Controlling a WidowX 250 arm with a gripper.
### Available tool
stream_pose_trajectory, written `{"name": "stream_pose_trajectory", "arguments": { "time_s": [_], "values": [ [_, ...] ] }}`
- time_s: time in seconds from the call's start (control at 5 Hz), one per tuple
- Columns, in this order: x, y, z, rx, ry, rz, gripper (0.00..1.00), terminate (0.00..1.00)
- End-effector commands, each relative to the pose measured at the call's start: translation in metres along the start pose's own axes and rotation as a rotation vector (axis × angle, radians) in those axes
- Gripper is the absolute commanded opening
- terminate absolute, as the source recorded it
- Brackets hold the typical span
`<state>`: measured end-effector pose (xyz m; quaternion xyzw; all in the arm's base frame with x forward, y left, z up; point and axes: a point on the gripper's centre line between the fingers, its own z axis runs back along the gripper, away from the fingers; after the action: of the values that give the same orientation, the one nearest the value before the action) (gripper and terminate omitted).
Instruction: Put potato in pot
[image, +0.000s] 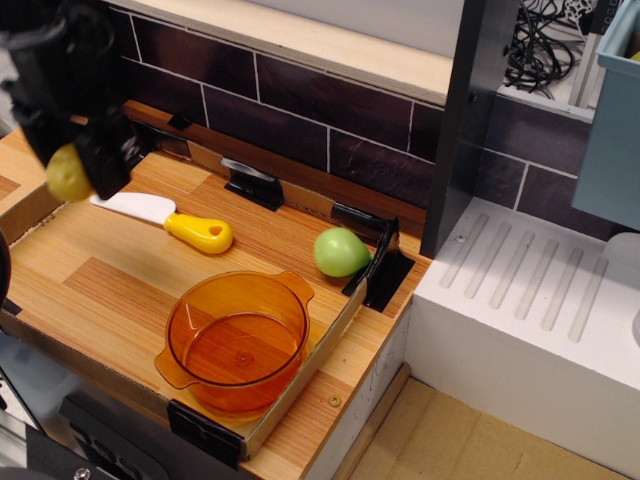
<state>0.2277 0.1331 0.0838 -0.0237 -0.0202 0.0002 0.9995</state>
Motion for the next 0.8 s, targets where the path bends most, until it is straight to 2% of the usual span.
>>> {"name": "stream_pose_trajectory", "arguments": {
  "time_s": [0.0,0.2,0.4,0.6],
  "values": [
    [-0.005,-0.058,0.027,0.004,-0.001,0.017,0.0,0.0],
    [-0.013,-0.091,0.015,0.018,0.006,0.024,0.0,0.0],
    [-0.02,-0.116,-0.009,0.037,-0.009,0.019,0.0,0.0],
    [-0.025,-0.13,-0.029,0.05,-0.004,0.016,0.0,0.0]
  ]
}}
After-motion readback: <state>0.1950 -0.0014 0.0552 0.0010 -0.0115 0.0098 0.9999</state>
